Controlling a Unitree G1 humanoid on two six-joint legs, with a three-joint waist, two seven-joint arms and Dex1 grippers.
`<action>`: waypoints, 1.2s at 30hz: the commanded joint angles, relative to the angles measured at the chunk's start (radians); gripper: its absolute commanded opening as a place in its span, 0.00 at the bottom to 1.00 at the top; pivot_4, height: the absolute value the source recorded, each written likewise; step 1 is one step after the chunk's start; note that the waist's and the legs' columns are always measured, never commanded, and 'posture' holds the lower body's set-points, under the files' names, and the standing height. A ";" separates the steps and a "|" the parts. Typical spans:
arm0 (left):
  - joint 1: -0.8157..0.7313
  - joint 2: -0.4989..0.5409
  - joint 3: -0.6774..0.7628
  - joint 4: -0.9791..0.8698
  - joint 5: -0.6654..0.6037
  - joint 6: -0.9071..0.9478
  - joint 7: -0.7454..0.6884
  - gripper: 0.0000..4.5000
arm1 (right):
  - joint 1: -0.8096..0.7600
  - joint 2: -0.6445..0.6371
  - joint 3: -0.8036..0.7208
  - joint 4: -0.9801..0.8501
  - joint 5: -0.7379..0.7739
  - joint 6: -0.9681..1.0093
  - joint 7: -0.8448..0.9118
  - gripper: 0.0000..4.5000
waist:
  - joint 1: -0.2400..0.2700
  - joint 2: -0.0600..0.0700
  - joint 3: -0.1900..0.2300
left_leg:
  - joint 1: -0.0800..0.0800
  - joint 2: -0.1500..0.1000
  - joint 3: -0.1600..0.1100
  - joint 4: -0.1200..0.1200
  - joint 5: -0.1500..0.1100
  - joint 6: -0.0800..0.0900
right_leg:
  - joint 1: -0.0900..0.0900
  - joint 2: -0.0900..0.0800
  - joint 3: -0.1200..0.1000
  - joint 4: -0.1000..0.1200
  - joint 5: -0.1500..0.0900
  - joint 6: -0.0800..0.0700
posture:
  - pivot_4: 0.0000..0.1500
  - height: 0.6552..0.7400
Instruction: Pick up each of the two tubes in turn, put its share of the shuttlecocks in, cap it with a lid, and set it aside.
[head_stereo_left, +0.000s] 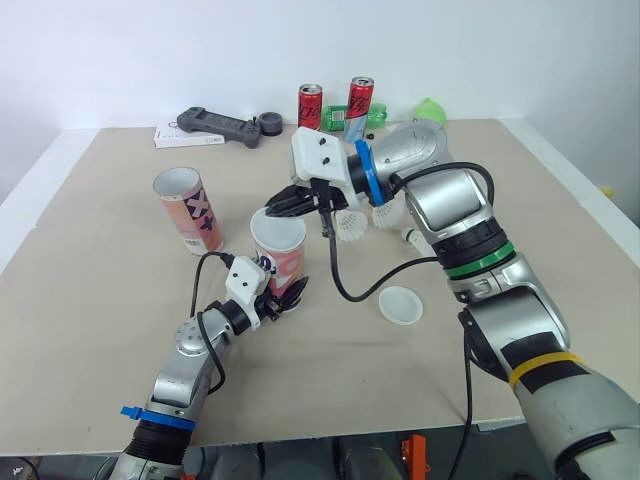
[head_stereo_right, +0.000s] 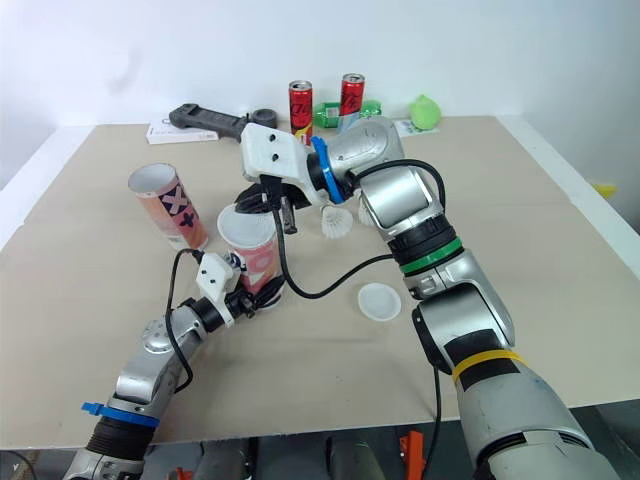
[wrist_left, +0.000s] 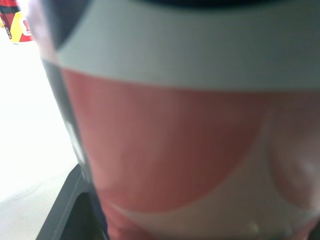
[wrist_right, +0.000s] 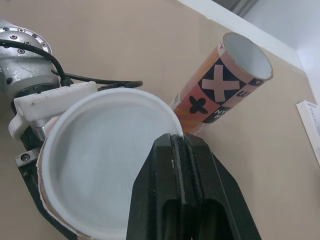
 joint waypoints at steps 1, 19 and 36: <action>0.019 0.004 -0.013 0.025 0.015 0.018 0.006 0.62 | -0.009 0.005 0.004 -0.041 -0.001 -0.019 0.003 0.02 | 0.000 0.000 0.000 | 0.000 0.000 0.000 0.000 0.000 0.000 | 0.000 0.000 0.000 0.000 0.000 0.000 | 1.00 1.00; 0.014 0.002 -0.012 0.034 0.016 0.011 0.009 0.62 | 0.026 -0.045 0.037 -0.090 -0.038 -0.049 0.025 0.02 | 0.003 0.000 0.000 | -0.004 0.000 0.000 0.000 0.000 0.000 | -0.003 0.000 0.000 0.000 0.001 0.002 | 1.00 1.00; 0.012 0.007 -0.011 0.032 0.015 0.007 0.007 0.62 | 0.033 -0.042 0.029 -0.064 -0.043 -0.053 0.005 0.91 | 0.003 0.000 -0.001 | -0.003 -0.001 0.000 0.000 0.000 0.000 | -0.002 -0.001 -0.001 -0.001 0.001 0.001 | 1.00 1.00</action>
